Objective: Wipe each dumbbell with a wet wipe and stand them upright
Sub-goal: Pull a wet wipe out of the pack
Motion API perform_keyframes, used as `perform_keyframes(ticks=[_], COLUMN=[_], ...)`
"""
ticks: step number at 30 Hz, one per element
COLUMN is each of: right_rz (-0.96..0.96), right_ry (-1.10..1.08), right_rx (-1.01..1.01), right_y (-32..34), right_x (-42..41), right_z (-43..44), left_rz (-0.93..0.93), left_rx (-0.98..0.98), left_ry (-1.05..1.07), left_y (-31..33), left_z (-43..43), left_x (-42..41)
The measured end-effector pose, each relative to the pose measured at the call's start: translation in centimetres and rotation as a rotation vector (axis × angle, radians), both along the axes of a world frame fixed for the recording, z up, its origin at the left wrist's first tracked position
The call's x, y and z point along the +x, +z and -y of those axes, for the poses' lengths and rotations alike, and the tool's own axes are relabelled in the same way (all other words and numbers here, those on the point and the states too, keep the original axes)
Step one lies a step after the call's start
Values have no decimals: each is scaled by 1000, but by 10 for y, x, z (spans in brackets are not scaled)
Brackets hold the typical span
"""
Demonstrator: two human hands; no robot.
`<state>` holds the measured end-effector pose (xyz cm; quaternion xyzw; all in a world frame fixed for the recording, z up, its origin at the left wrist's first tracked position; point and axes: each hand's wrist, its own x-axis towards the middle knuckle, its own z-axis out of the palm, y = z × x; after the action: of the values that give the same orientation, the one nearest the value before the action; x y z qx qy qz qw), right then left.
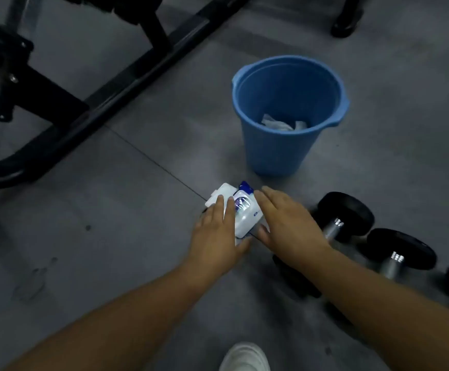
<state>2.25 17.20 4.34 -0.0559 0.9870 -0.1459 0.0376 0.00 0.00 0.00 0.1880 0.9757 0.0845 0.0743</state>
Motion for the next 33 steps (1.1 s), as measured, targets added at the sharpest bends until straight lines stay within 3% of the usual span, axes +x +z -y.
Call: perform_keyframes(ticks=[6,13,16,20,23,26,29,33], right_rz=[208,283,310,249,243,266,285,299], right_ry=[149,-4,63,-39,6,-152,-294,-165], right_rx=[46,-2,24,-196,-265,-332,-250,-208], right_y=[-45,-74,-77,-78,-77,-78,-78,-76], right_x=[-35,-62,-53,-23,-14,-22,-34,-40], right_z=[23,41,53,58,58,47,29,26], left_rz=[268,171,199,165,119,161,191,194], left_rx=[-5,139,190,229,222,197,143,148], left_ry=[112,132,101,93,100,69,68,66], left_y=[-55,-83,-89,-100,-101,-93,-84,-81], left_z=[3,16,24,36,39,36,30,28], left_x=[-36,-23,-3,12,14,15,13,11])
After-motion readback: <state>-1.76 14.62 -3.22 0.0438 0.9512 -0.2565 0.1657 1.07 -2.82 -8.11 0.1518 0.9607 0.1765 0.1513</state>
